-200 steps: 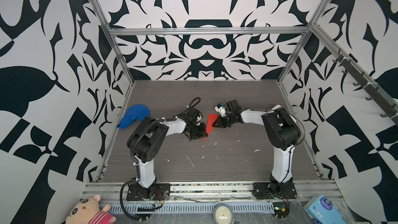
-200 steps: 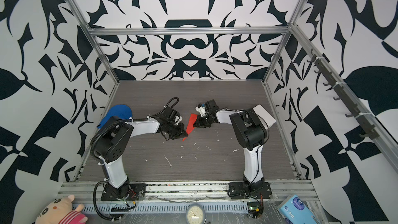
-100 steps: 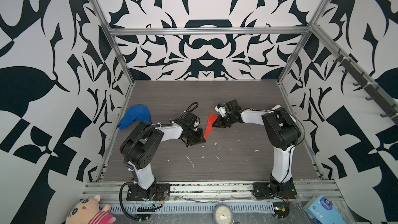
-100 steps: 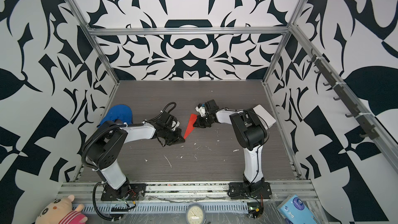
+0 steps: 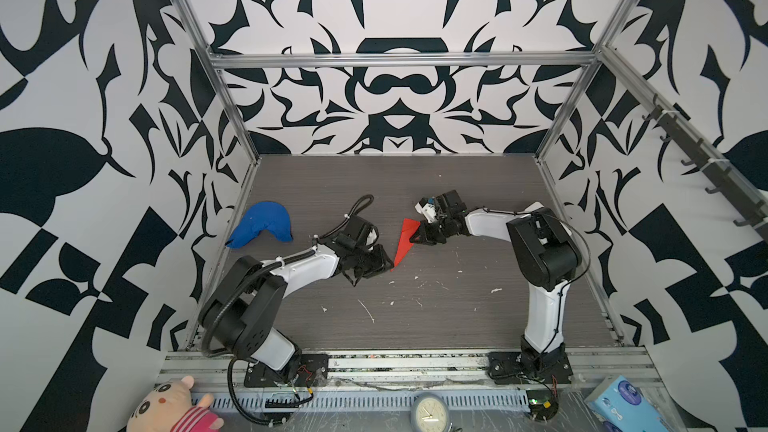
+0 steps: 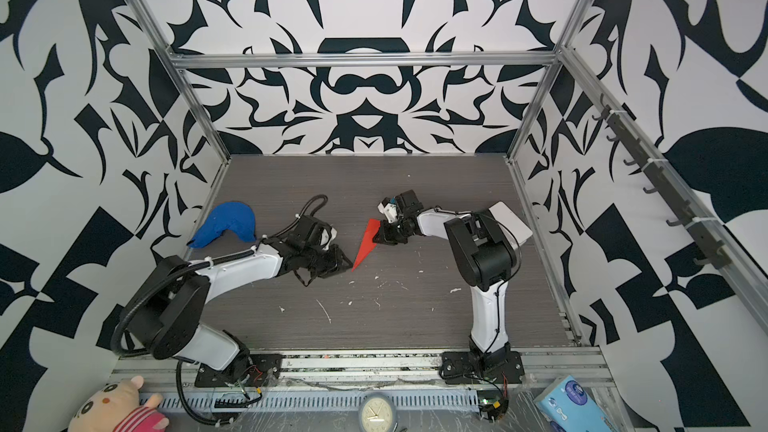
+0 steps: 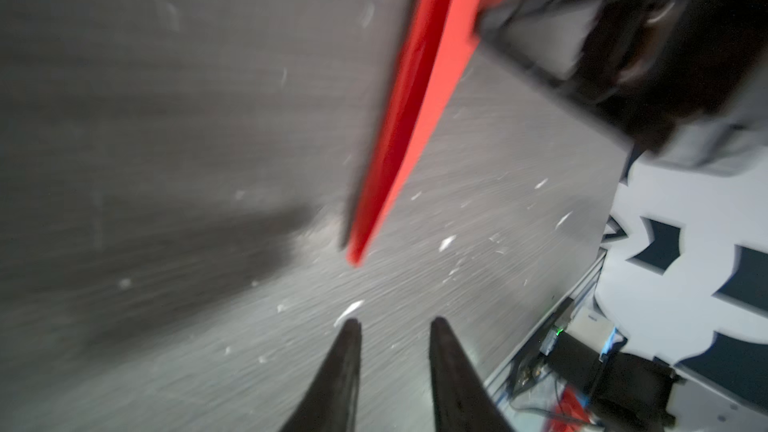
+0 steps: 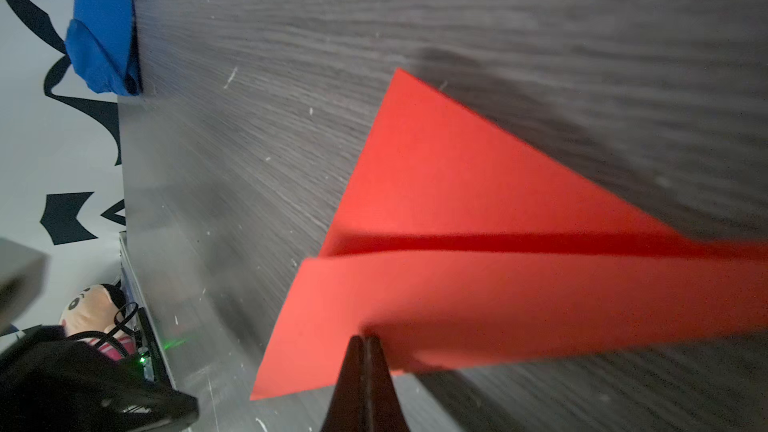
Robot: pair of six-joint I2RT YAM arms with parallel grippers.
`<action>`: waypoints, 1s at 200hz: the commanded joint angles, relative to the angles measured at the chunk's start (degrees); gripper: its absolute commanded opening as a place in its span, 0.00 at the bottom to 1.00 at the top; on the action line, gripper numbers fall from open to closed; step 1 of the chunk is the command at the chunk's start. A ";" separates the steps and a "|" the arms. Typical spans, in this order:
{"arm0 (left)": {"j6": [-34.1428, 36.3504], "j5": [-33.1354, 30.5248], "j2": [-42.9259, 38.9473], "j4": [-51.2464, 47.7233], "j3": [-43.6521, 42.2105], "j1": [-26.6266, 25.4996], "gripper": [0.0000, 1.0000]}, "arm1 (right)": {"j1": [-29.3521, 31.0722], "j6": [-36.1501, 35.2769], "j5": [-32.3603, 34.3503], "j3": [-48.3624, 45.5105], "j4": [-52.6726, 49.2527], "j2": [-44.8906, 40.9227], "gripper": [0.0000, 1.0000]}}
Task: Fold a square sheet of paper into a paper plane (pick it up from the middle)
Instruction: 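Open the left gripper and pull both grippers back from the red plane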
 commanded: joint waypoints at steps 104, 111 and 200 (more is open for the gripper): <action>2.78 -27.25 -12.58 -5.06 -0.10 11.56 1.00 | 11.61 7.94 38.78 10.42 -22.81 -14.33 0.60; 2.31 -27.03 -12.69 -4.93 -1.03 12.66 0.99 | 13.52 8.52 41.86 12.07 -24.68 -13.23 0.61; 2.87 -24.74 -20.90 -6.99 -7.43 20.96 0.99 | 25.29 15.40 66.87 32.15 -42.28 6.32 0.63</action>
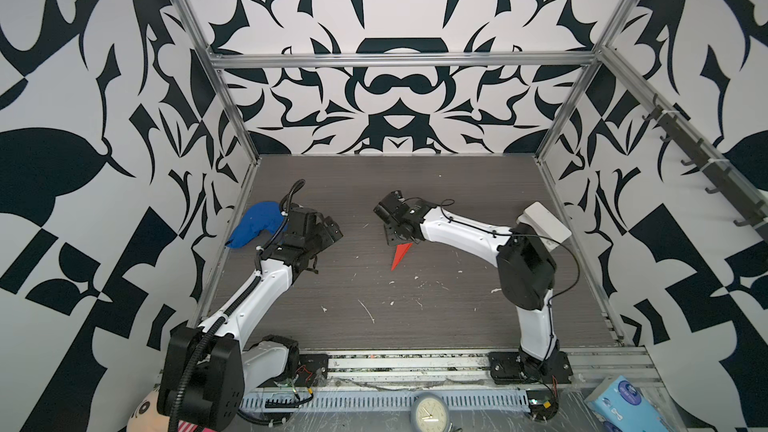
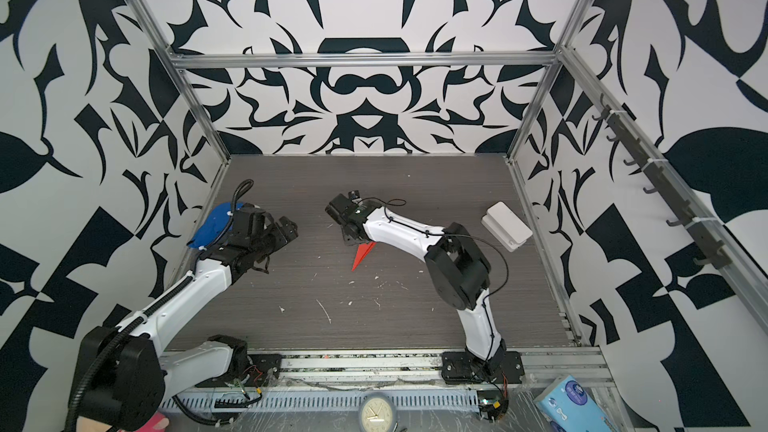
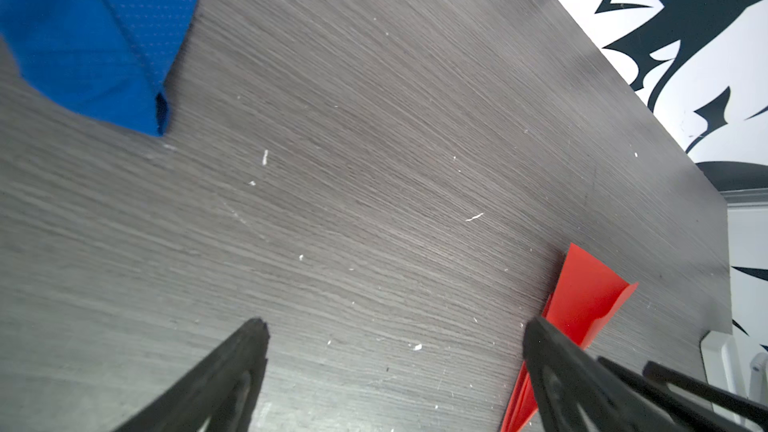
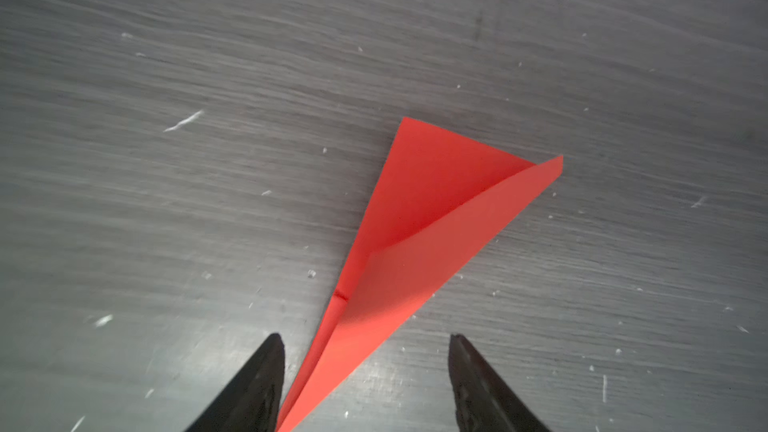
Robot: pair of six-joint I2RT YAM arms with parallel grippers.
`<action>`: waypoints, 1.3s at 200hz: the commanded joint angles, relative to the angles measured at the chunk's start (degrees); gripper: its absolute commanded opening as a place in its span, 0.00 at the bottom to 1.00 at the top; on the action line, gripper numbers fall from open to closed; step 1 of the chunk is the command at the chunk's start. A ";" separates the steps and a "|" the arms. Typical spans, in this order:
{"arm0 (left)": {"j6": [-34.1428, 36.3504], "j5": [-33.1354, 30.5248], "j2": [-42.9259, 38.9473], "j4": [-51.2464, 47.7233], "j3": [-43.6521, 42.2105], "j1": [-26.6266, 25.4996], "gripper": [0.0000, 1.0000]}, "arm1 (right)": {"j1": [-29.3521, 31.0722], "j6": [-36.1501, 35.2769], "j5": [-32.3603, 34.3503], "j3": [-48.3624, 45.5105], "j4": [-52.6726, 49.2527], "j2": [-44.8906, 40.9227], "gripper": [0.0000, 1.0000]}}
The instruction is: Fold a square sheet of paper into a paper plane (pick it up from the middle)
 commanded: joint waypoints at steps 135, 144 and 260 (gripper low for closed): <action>-0.07 3.40 3.69 -1.55 0.59 1.11 1.00 | 0.48 6.97 11.75 9.01 -12.38 5.85 0.19; -0.13 3.62 3.94 -1.53 0.79 1.14 0.99 | 0.35 7.02 11.21 8.68 -12.14 5.67 0.16; -4.14 11.77 -0.87 1.66 -0.01 1.03 0.99 | -6.91 3.86 -25.20 -11.69 23.43 -11.61 0.00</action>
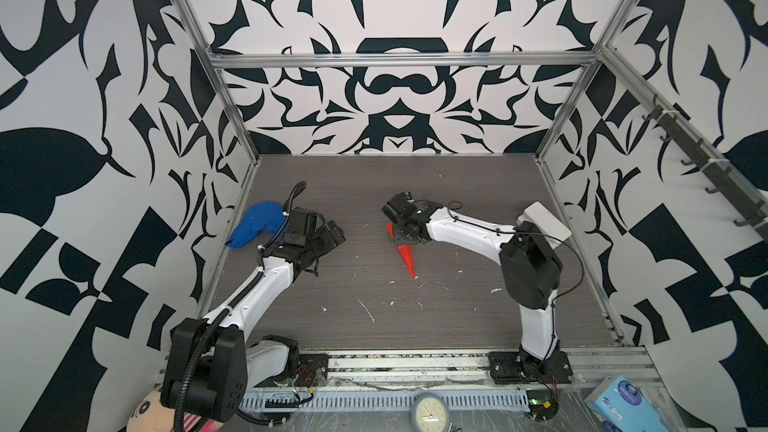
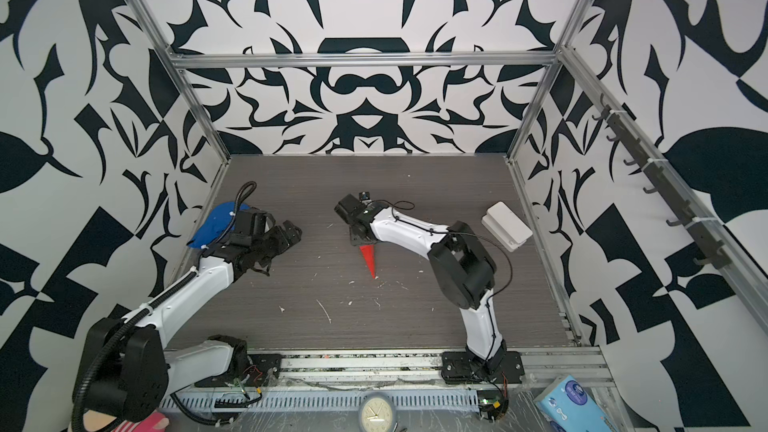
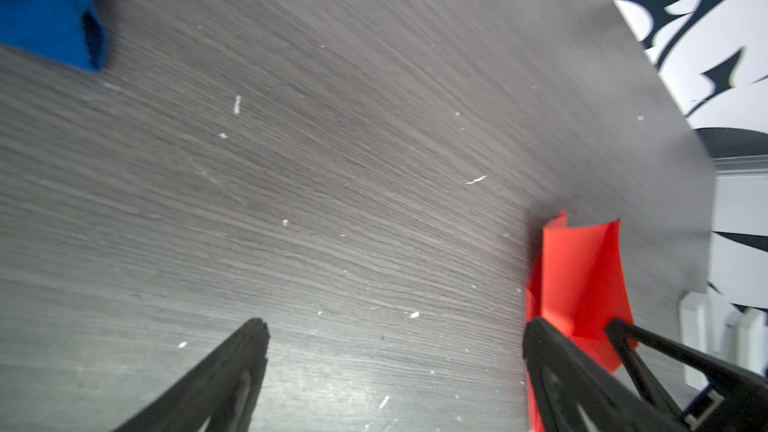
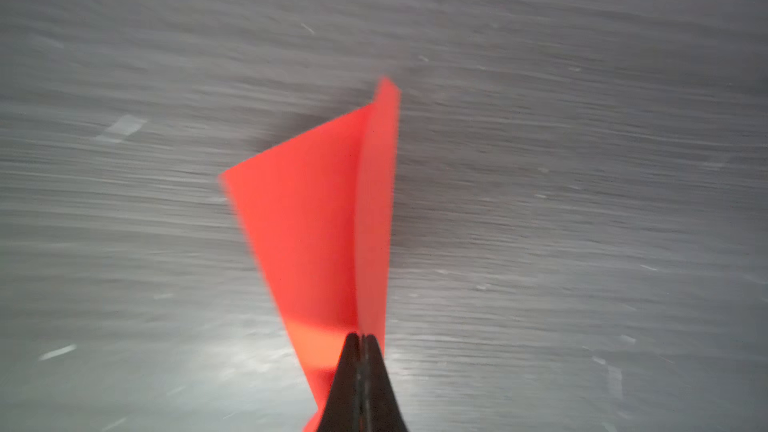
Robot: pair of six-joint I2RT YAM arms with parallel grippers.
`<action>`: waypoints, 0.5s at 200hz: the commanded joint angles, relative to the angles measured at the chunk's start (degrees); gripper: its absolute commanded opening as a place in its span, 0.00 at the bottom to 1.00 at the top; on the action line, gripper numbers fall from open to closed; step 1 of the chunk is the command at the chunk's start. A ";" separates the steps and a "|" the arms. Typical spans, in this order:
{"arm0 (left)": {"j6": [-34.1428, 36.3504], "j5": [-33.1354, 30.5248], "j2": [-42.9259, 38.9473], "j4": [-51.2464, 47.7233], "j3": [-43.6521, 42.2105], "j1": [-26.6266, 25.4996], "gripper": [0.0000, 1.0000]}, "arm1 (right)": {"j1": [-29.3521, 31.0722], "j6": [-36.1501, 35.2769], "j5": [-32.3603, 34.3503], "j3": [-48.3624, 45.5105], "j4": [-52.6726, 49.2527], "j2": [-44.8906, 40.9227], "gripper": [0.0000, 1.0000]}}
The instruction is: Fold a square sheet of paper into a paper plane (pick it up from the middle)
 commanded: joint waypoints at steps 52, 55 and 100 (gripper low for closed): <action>-9.82 13.64 -0.56 11.64 -0.37 -0.14 1.00 | -6.66 9.01 -30.58 -7.76 28.32 -3.52 0.00; -10.01 13.89 -0.12 11.99 -0.24 -0.35 1.00 | -6.93 9.35 -31.06 -8.20 29.02 -3.31 0.00; -11.05 13.21 9.77 14.43 4.23 -6.76 0.93 | -11.12 15.60 -38.25 -16.58 41.32 0.37 0.00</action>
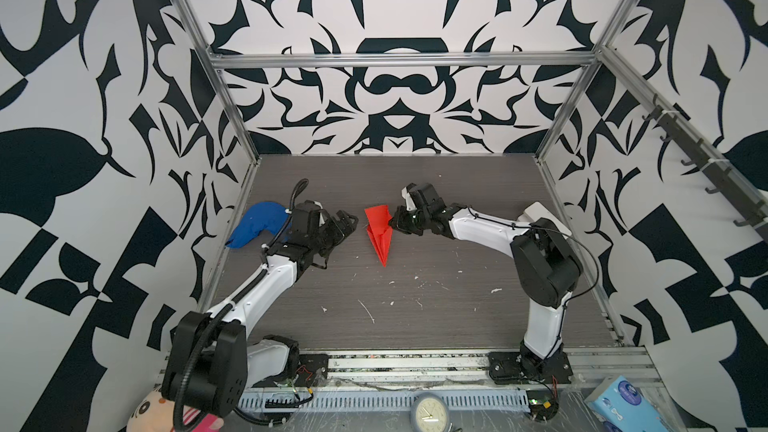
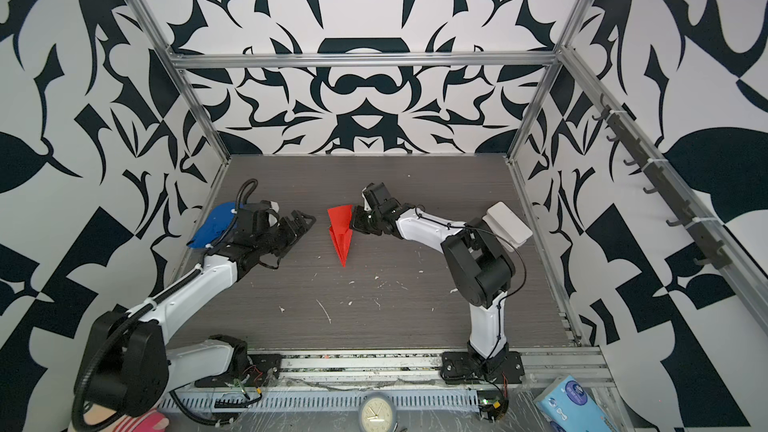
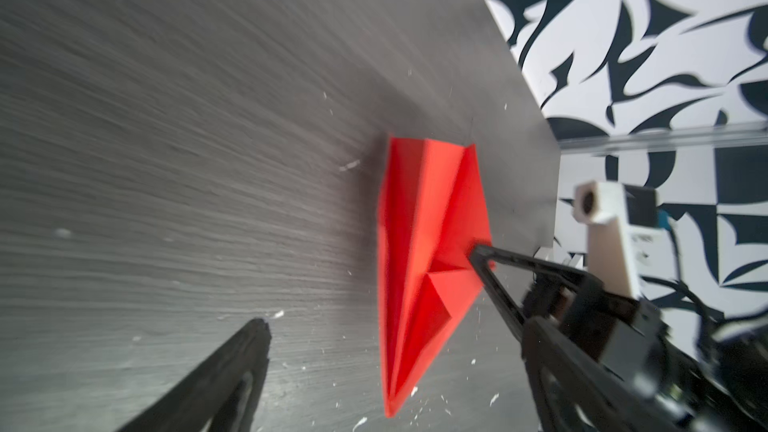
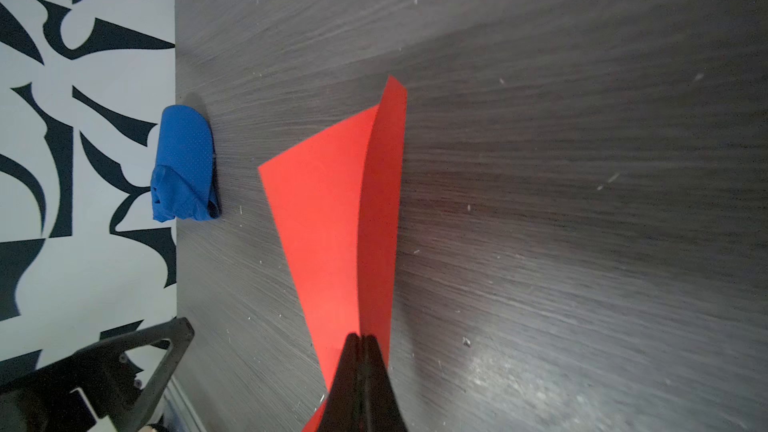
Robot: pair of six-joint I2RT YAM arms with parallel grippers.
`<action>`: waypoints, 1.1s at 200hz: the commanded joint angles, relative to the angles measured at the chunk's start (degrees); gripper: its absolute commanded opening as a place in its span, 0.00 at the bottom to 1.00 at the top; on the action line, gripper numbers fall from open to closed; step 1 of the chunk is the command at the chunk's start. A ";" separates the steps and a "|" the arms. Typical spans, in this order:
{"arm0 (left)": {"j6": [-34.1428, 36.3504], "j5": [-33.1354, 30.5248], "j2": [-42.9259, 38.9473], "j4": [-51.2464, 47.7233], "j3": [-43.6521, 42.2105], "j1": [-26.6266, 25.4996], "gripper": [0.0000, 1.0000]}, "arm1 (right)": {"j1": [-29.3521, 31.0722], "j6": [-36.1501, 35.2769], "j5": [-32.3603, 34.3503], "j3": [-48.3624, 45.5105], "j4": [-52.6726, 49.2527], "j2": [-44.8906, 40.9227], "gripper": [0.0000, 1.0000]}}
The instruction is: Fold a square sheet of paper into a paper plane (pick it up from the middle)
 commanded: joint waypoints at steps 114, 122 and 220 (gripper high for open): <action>-2.64 -4.66 24.10 -5.00 20.08 -15.18 0.59 | -4.19 3.22 -6.09 -9.72 11.71 -0.78 0.00; -2.65 -6.85 24.77 -7.71 21.27 -15.78 0.59 | -4.28 3.30 -6.22 -9.72 11.74 -0.71 0.00; -2.31 -10.32 31.14 -16.43 25.60 -17.02 0.63 | -4.42 3.72 -6.97 -9.84 12.29 -0.55 0.00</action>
